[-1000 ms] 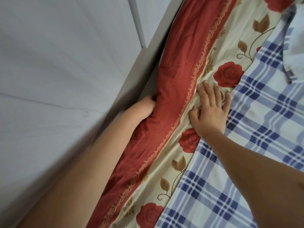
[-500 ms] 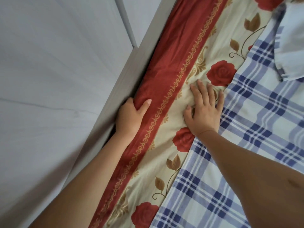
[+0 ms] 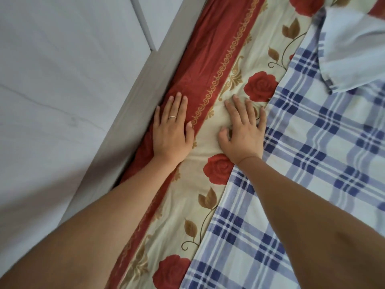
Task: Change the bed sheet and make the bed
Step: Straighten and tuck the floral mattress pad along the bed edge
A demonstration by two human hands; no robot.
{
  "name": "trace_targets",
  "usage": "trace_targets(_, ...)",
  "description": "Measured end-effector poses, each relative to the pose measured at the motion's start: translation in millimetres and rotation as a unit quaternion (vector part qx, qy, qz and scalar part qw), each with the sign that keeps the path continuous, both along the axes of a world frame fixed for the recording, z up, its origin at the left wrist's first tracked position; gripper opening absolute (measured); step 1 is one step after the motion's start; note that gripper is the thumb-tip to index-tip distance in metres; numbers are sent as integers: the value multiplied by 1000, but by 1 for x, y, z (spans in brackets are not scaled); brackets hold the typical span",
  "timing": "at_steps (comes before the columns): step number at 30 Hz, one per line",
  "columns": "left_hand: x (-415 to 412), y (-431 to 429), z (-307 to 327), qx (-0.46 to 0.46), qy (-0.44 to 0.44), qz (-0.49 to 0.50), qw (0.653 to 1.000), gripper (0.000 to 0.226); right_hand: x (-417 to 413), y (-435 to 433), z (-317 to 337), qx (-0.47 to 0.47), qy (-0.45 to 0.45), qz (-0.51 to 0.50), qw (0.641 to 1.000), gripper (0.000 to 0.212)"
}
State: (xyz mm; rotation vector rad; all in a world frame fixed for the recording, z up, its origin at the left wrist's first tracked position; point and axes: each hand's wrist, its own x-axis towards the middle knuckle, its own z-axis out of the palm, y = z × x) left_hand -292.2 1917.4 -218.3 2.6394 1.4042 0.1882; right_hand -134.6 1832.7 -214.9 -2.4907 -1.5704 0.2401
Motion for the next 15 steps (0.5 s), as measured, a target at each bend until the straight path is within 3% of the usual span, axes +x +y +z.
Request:
trace_targets(2,1,1,-2,-5,-10,10,1000,64,2,-5,8,15,68,25,997,66)
trace_targets(4,1,-1,-5,-1,-12,4,1000,64,14,-18,19,92,217,21,972,56)
trace_targets(5,2,0,-6,10,-12,3,1000,64,23,-22,25,147,239,-18,960,49)
trace_targets(7,2,2,-6,5,-18,9,1000,64,49,-17,29,194,151,-171,954,45)
trace_targets(9,1,1,-4,4,-22,11,1000,65,70,10,28,110,107,-300,942,52)
trace_targets(12,3,-2,-3,-3,-19,8,1000,65,79,48,14,5,45,-274,961,56)
trace_targets(15,5,1,-2,1,-11,5,1000,65,84,56,1,19,-16,-201,979,59)
